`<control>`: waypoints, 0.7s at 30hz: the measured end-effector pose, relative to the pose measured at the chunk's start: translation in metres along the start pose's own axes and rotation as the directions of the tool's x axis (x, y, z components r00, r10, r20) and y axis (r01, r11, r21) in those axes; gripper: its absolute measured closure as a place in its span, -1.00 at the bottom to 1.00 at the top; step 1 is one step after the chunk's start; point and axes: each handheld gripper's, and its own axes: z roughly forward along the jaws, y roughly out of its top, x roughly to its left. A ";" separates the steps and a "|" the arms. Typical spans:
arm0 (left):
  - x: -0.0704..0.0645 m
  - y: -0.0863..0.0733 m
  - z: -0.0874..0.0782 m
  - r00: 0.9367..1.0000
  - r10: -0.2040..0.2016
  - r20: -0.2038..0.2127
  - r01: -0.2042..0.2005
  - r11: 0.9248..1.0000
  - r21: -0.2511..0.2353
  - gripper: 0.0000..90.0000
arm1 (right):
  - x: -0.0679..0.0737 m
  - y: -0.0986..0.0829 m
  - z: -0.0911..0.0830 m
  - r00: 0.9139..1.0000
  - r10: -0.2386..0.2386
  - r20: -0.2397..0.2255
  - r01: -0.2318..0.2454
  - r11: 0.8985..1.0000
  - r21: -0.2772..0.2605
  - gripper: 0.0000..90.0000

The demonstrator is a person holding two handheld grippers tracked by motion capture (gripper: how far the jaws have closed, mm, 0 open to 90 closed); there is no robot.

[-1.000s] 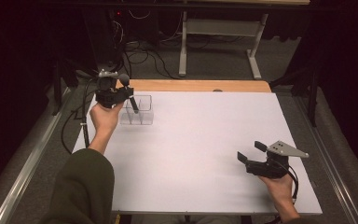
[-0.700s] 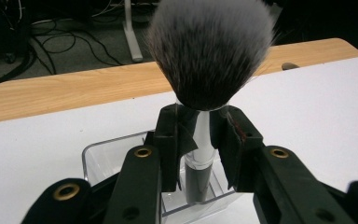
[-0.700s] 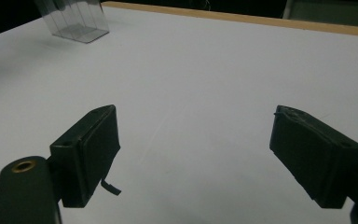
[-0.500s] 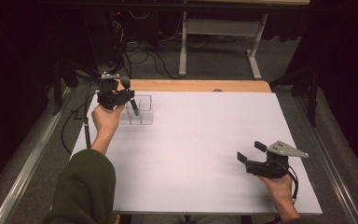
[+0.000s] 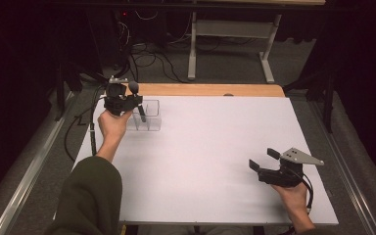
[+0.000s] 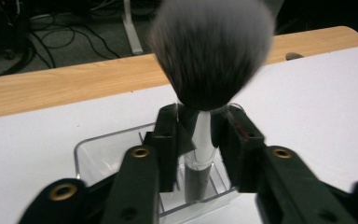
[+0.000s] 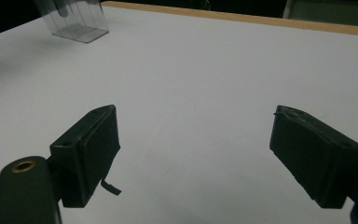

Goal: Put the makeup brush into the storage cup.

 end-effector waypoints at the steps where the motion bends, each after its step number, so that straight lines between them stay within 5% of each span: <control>1: 0.000 0.000 0.001 1.000 -0.009 0.000 0.009 1.000 0.004 0.26 | 0.000 0.000 0.000 1.000 0.000 0.000 0.000 1.000 0.000 -0.62; 7: 0.001 -0.004 -0.002 1.000 -0.004 -0.025 0.004 1.000 -0.002 -0.16 | 0.000 0.000 -0.001 1.000 -0.002 0.000 0.002 1.000 -0.006 -0.62; 21: 0.001 -0.015 -0.018 1.000 0.000 -0.028 -0.001 0.998 -0.067 -0.38 | 0.000 0.000 -0.001 1.000 -0.005 -0.004 0.005 1.000 -0.012 -0.62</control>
